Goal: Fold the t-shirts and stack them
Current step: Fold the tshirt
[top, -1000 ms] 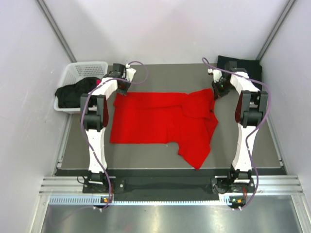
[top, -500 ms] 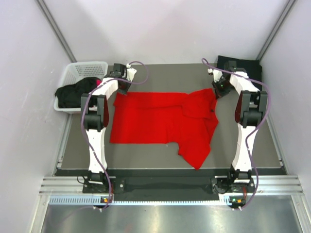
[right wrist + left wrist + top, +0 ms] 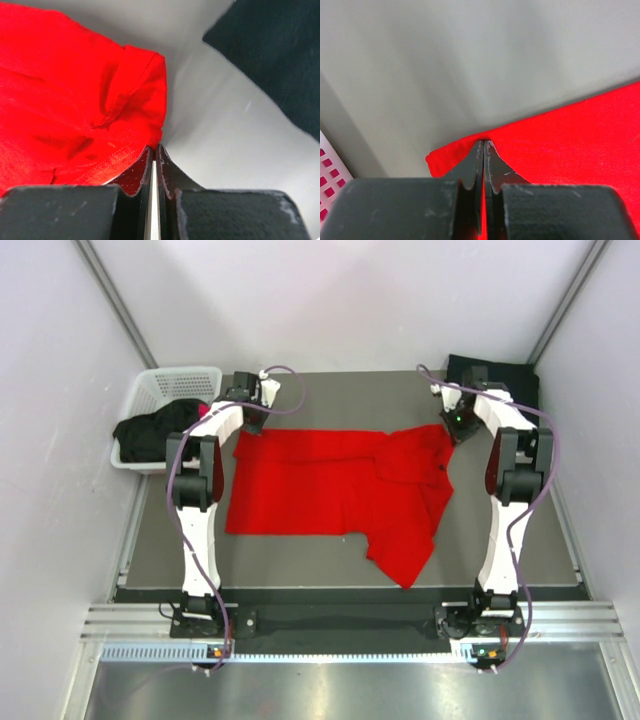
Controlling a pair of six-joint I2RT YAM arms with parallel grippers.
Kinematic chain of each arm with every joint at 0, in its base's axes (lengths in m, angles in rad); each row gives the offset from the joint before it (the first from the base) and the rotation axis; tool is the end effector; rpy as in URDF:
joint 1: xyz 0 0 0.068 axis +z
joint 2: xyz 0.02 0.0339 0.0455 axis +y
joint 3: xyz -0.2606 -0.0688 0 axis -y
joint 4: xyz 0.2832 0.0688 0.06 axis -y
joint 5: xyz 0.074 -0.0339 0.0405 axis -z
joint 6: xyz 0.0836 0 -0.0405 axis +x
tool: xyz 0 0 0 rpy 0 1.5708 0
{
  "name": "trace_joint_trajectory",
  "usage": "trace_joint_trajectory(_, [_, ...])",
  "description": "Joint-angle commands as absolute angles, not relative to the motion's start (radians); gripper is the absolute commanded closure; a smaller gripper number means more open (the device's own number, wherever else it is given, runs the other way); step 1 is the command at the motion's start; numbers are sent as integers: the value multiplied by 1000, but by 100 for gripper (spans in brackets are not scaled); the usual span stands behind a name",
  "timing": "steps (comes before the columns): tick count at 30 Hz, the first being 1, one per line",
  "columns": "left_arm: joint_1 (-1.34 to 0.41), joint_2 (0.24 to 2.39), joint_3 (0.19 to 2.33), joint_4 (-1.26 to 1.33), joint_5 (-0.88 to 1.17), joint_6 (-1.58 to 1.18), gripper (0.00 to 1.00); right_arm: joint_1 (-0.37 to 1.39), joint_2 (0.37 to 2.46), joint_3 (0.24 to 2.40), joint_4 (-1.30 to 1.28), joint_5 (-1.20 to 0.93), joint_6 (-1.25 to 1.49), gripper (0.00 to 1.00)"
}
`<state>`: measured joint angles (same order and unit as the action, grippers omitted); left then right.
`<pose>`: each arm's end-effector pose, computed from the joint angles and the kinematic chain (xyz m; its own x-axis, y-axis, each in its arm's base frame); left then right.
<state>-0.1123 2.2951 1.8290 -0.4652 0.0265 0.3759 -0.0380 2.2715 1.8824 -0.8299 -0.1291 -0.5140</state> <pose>0.5629 -0.0657 0.1086 -0.6948 0.4477 -0.5629 0.4115 0.8893 0.1993 0.5269 -0.0093 0.1135 -0.8136 -0.4570 -0.3595 -0.4670 0.8819 -0.0642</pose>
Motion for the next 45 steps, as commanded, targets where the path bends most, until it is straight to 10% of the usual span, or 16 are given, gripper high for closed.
trace_joint_trajectory(1, [-83, 2327, 1782, -480, -37, 367, 100, -58, 2181, 1856, -807, -74, -523, 100])
trace_joint_trajectory(9, [-80, 2324, 1799, -474, -25, 351, 100, -67, 2169, 1861, -804, -78, -520, 100])
trace_joint_trajectory(15, [-106, 2270, 1859, -514, 58, 347, 100, -61, 2157, 1942, -834, -158, -526, 65])
trace_joint_trajectory(37, [-156, 2189, 1821, -525, 26, 367, 100, -51, 2158, 1950, -974, -472, -535, 71])
trace_joint_trajectory(45, [-156, 2160, 1793, -525, 11, 380, 100, -23, 1806, 1531, -932, -509, -807, 70])
